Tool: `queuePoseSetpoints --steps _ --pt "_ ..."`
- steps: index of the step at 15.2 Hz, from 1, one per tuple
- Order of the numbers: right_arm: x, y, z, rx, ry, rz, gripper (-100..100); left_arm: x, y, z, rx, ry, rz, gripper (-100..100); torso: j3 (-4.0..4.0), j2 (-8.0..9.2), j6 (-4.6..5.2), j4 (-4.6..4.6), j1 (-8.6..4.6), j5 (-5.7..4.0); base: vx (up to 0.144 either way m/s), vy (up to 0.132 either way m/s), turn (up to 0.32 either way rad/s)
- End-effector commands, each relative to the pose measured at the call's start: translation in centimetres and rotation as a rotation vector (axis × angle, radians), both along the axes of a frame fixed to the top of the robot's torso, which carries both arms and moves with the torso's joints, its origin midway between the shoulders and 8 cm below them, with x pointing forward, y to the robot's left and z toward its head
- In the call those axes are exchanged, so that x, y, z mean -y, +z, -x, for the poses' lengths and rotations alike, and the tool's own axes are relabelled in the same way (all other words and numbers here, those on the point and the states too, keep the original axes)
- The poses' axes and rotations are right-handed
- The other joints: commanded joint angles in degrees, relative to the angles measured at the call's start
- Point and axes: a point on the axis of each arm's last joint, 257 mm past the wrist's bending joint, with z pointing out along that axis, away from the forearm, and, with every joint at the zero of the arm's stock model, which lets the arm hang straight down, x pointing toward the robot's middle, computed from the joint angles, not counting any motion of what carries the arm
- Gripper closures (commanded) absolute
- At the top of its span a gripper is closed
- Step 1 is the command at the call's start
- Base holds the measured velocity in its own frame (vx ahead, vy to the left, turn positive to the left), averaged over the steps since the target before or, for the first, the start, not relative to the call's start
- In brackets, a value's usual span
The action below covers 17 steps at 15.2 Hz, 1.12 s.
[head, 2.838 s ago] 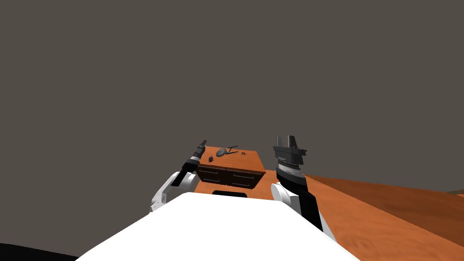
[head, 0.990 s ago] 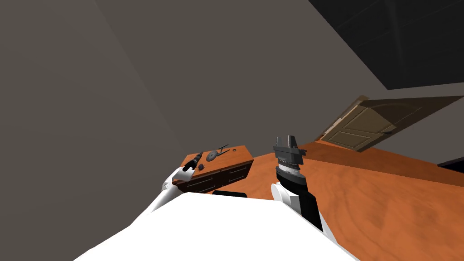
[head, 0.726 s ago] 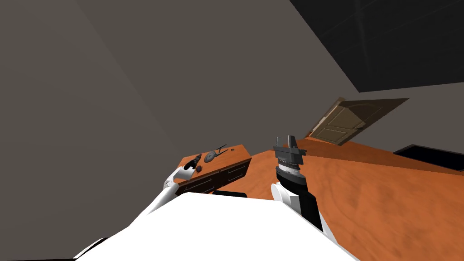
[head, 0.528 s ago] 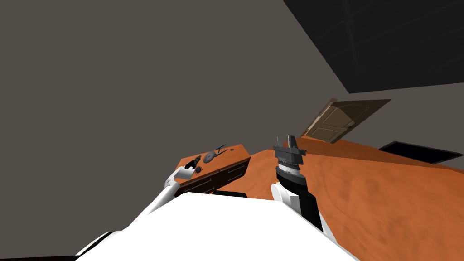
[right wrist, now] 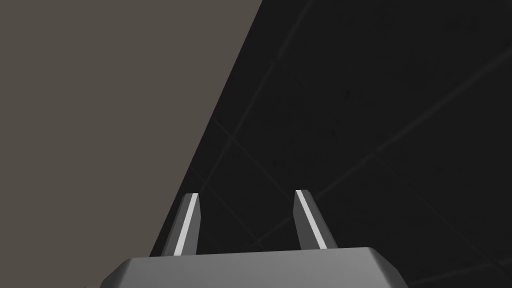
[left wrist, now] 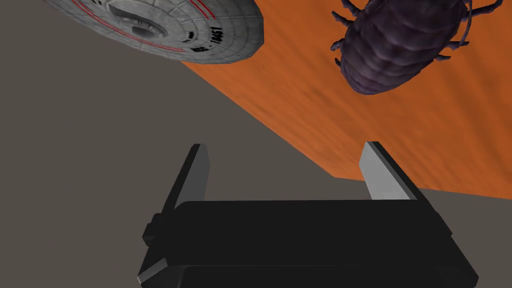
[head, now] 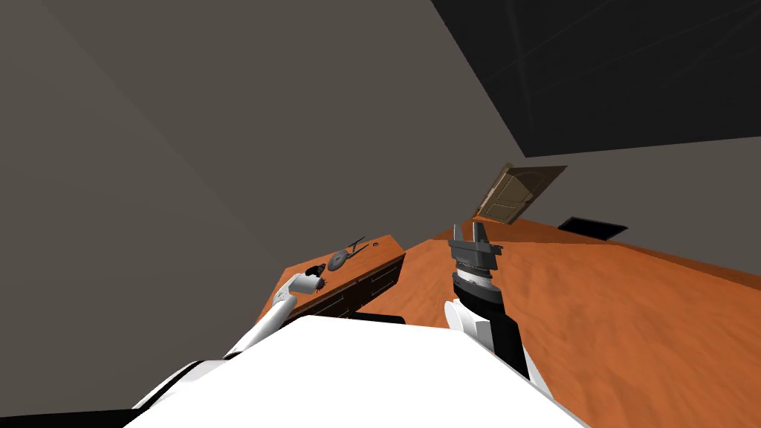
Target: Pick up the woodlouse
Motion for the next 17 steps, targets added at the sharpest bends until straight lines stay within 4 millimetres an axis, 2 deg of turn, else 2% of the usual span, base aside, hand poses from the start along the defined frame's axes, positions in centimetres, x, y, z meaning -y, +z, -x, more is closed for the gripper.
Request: queuePoseSetpoints --steps 1,6,7,12,14,17 --pt "0.0 0.0 0.0 0.000 0.000 0.000 0 -0.6 -1.3 1.3 -0.058 0.023 0.002 -100 0.00 0.00 0.00 0.00 0.00 0.00 -0.023 0.042 -0.185" --pt "0.0 0.0 0.0 0.000 0.000 0.000 0 -1.1 -3.3 3.6 -0.162 0.063 0.009 -100 -0.02 -0.03 -0.01 -0.01 -0.02 -0.01 -0.020 0.032 -0.154" --pt "0.0 0.0 0.0 0.000 0.000 0.000 0 -1.3 -4.1 4.7 -0.209 0.080 0.013 -100 -0.02 -0.04 -0.03 -0.01 -0.03 -0.01 -0.025 0.032 -0.153" --pt "0.0 0.0 0.0 0.000 0.000 0.000 0 -1.4 -5.4 6.6 -0.291 0.108 0.022 -100 -0.02 -0.03 -0.02 -0.01 -0.05 -0.01 -0.025 0.030 -0.146" --pt "0.0 0.0 0.0 0.000 0.000 0.000 0 -1.3 -6.3 8.2 -0.357 0.131 0.030 -100 -0.02 -0.03 -0.03 -0.01 -0.05 -0.01 -0.028 0.031 -0.187" --pt "0.0 0.0 0.0 0.000 0.000 0.000 0 -1.2 -6.6 8.9 -0.383 0.139 0.033 -100 -0.02 -0.03 -0.04 -0.01 -0.05 -0.01 -0.023 0.025 -0.108"
